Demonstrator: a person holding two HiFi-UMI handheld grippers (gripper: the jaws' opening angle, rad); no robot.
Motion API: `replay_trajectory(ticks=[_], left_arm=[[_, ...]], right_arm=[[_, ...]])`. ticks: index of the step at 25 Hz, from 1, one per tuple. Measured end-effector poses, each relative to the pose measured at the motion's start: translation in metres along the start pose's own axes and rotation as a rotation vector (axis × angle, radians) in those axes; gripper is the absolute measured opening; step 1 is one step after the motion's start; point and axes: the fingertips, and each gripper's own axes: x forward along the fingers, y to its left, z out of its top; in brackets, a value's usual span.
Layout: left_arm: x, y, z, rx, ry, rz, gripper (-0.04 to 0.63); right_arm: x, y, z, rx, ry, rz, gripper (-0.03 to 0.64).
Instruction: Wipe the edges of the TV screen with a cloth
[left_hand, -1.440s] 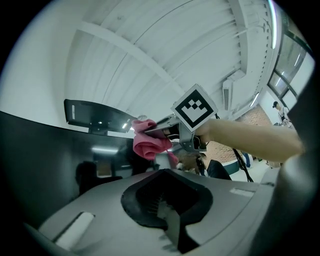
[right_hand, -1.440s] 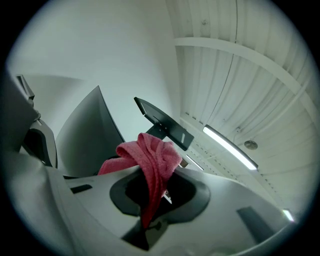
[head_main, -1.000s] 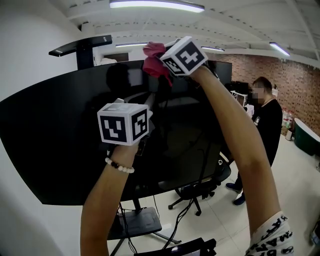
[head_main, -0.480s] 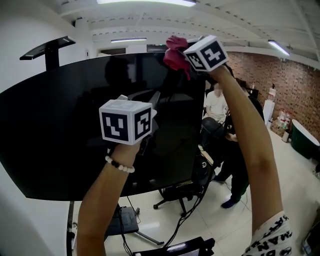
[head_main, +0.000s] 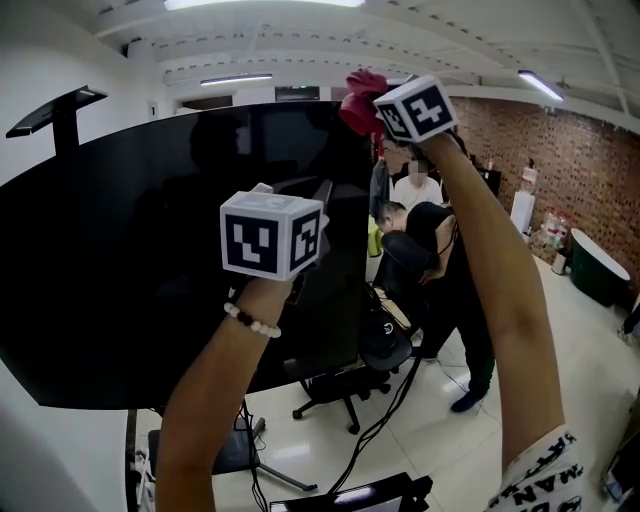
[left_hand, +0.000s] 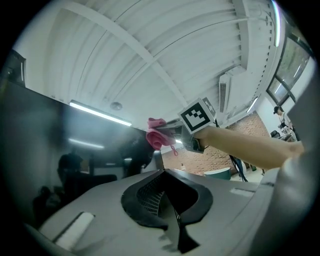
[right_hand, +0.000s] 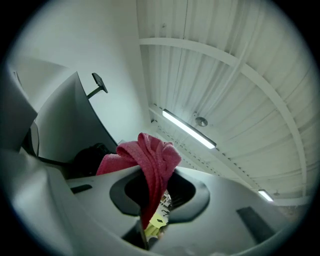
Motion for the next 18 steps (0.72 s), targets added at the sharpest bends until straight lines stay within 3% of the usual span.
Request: replay_trajectory(ticks=[5,7,12,18], left_arm=[[0.001,-0.01,-0.013,-0.012,0.011,-0.012,-0.005],[-0.006,-0.002,-0.021,-0.027,0.009,-0.017,-0.005],[0.012,-0.024,-0.021,-0.049,0.016,-0.033,-0.005],[0.004,-0.024,-0.031,-0.066,0.027,-0.051,-0.005]], right_arm=[[-0.017,-0.034,-0.042,0.009,0.083,-0.116,0.077],[-0.02,-0.024,-0.044,0.039,0.055,-0.092,0.077],[-0.027,-0.002,-0.046,0.08,-0.037,0.069,0.077],[-0.022,0.037,-0.072,0.073,-0.004,0.082,0.077]])
